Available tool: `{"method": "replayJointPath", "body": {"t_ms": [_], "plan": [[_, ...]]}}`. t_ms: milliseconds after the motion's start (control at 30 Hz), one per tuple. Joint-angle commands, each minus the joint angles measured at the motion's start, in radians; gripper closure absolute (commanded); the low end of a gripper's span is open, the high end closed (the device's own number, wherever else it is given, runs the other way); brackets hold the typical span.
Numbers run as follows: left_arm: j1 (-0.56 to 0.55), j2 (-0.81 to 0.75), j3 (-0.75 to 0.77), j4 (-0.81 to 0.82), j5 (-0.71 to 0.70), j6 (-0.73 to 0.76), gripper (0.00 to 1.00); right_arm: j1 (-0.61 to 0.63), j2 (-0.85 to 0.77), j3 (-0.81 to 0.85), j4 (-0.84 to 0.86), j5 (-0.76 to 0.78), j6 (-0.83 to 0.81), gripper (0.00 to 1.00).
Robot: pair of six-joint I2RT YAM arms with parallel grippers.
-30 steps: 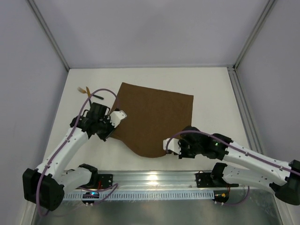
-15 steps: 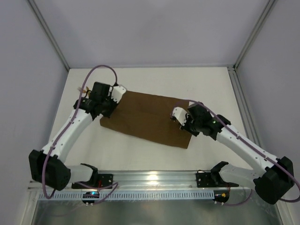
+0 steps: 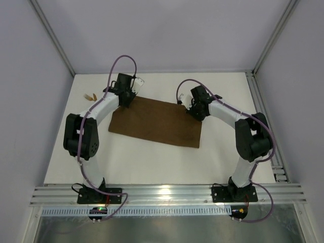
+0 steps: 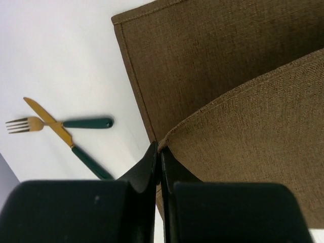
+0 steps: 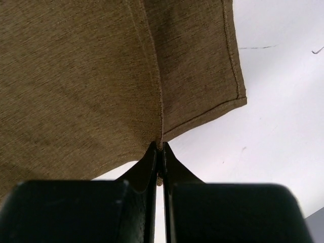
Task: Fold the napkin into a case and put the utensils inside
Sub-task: Fold and flatten the napkin at the center of the board.
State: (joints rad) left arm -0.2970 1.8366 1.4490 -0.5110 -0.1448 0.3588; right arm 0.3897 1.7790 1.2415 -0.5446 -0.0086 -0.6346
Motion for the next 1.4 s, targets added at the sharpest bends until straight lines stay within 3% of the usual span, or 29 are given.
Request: {"method": "replayJointPath", "body": {"t_ms": [0, 300, 933, 1367], "plan": [[0.021, 0.059, 0.060, 0.081, -0.016, 0.034, 1.00, 0.001, 0.045, 0.110, 0.006, 0.059, -0.008, 0.97], [0.039, 0.170, 0.134, 0.103, 0.048, 0.042, 1.00, -0.002, 0.151, 0.239, -0.034, 0.081, 0.018, 0.97], [0.039, 0.248, 0.217, 0.109, 0.017, 0.032, 1.00, -0.071, 0.224, 0.276, -0.038, 0.030, 0.010, 0.97], [0.039, 0.320, 0.280, 0.106, 0.005, 0.028, 0.97, -0.072, 0.299, 0.299, 0.008, 0.087, 0.009, 0.96]]}}
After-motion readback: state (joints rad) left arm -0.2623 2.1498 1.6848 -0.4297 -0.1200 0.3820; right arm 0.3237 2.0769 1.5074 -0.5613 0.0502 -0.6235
